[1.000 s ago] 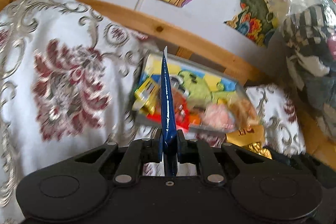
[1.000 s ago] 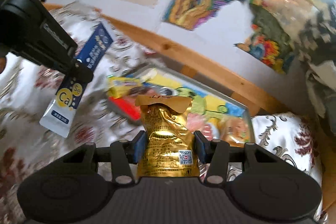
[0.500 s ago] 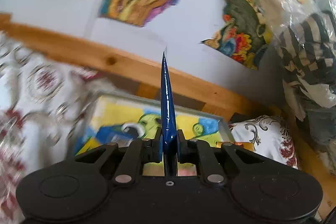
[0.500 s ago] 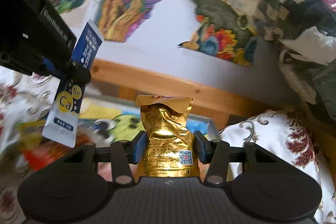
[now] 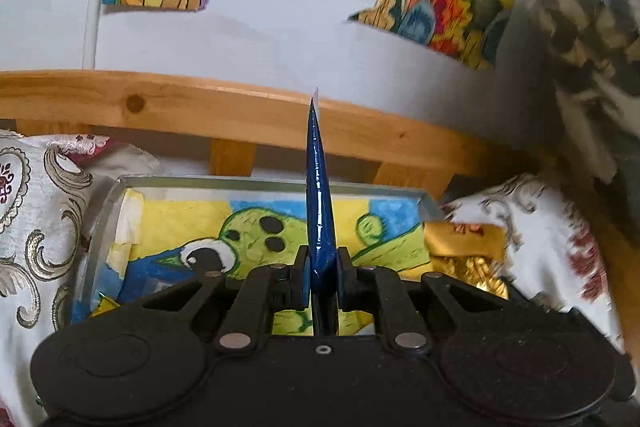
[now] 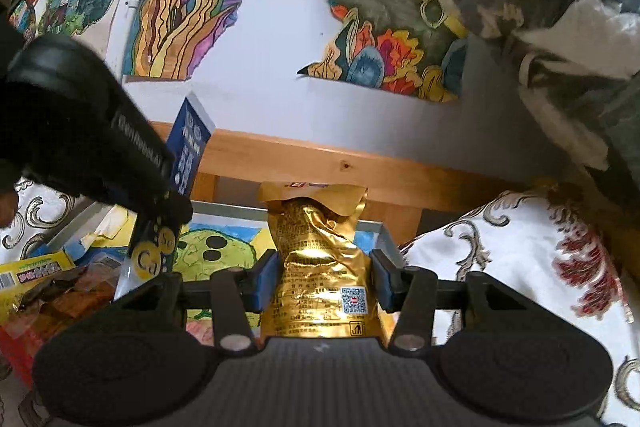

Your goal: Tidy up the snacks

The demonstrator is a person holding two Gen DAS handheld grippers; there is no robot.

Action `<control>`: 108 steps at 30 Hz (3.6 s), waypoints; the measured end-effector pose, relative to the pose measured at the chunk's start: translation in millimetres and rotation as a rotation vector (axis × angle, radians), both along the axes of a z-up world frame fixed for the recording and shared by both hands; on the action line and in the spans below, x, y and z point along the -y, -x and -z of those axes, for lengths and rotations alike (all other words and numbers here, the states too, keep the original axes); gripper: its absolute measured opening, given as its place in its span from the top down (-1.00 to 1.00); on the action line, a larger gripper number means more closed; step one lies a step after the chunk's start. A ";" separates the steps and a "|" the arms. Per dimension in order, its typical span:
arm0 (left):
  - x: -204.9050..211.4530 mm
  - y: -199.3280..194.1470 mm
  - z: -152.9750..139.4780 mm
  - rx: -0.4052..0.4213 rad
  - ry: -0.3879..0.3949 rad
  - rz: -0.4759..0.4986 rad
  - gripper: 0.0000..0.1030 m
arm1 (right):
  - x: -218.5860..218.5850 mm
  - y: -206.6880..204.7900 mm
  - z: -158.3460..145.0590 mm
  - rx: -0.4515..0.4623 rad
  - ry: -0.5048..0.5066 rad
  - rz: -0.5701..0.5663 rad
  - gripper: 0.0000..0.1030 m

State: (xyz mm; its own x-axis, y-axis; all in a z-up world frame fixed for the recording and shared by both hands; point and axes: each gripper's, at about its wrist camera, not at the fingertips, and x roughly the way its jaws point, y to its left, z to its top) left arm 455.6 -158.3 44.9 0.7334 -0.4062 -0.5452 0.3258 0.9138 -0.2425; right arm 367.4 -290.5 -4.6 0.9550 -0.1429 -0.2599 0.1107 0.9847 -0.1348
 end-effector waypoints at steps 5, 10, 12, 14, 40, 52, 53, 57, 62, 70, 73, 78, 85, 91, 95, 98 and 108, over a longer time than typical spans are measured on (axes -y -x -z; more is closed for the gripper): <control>-5.5 -8.5 10.2 -0.039 0.002 -0.019 0.76 | 1.6 -8.7 3.7 -0.027 -0.030 -0.015 -0.04; -4.7 -13.5 13.8 -0.045 0.000 -0.020 0.76 | 2.2 -11.6 8.4 -0.046 -0.044 -0.015 -0.04; -3.5 -14.6 14.8 -0.044 -0.004 -0.017 0.76 | 2.4 -13.0 9.3 -0.052 -0.047 -0.016 -0.04; -2.2 -15.4 15.3 -0.040 -0.011 -0.016 0.76 | 2.5 -14.4 10.2 -0.057 -0.048 -0.017 -0.05; 3.2 -23.5 24.1 -0.058 -0.035 -0.050 0.63 | 4.7 -20.5 11.8 -0.077 -0.065 -0.019 -0.13; -16.6 -23.0 29.3 -0.088 0.021 -0.152 -0.27 | 3.3 -19.2 11.3 -0.064 -0.065 -0.030 -0.50; -18.5 -22.0 27.9 -0.086 0.026 -0.159 -0.38 | 3.3 -18.7 10.0 -0.063 -0.065 -0.027 -0.53; -26.2 -15.3 20.4 -0.064 0.031 -0.189 -0.65 | 5.5 -14.0 2.5 -0.045 -0.081 -0.014 -0.66; -35.7 -3.1 9.2 -0.034 0.020 -0.228 -0.91 | 12.3 -4.9 -12.5 -0.019 -0.146 -0.008 -0.89; -55.5 29.5 -10.5 0.023 -0.007 -0.260 -0.98 | 17.5 13.9 -35.6 0.016 -0.210 -0.012 -0.99; -63.0 42.8 -14.9 0.027 -0.016 -0.275 -0.98 | 17.3 23.9 -44.4 0.027 -0.226 -0.018 -0.99; -76.2 67.4 -18.6 0.014 -0.010 -0.303 -0.98 | 14.9 40.9 -51.4 0.024 -0.240 -0.031 -1.00; -87.1 102.4 -30.3 0.024 -0.007 -0.311 -0.98 | 5.8 70.0 -65.2 0.048 -0.217 -0.051 -1.00; -90.7 129.6 -43.0 0.053 -0.022 -0.307 -0.98 | 3.5 93.1 -74.3 0.069 -0.243 -0.049 -1.00; -92.6 147.5 -49.4 0.072 -0.026 -0.307 -0.98 | 2.4 108.6 -80.5 0.081 -0.239 -0.049 -1.00; -93.9 159.5 -52.7 0.081 -0.030 -0.306 -0.98 | 1.4 120.5 -85.6 0.092 -0.240 -0.053 -1.00; -102.9 200.8 -55.1 0.113 -0.035 -0.308 -0.98 | -4.1 159.4 -92.7 0.099 -0.216 -0.061 -1.00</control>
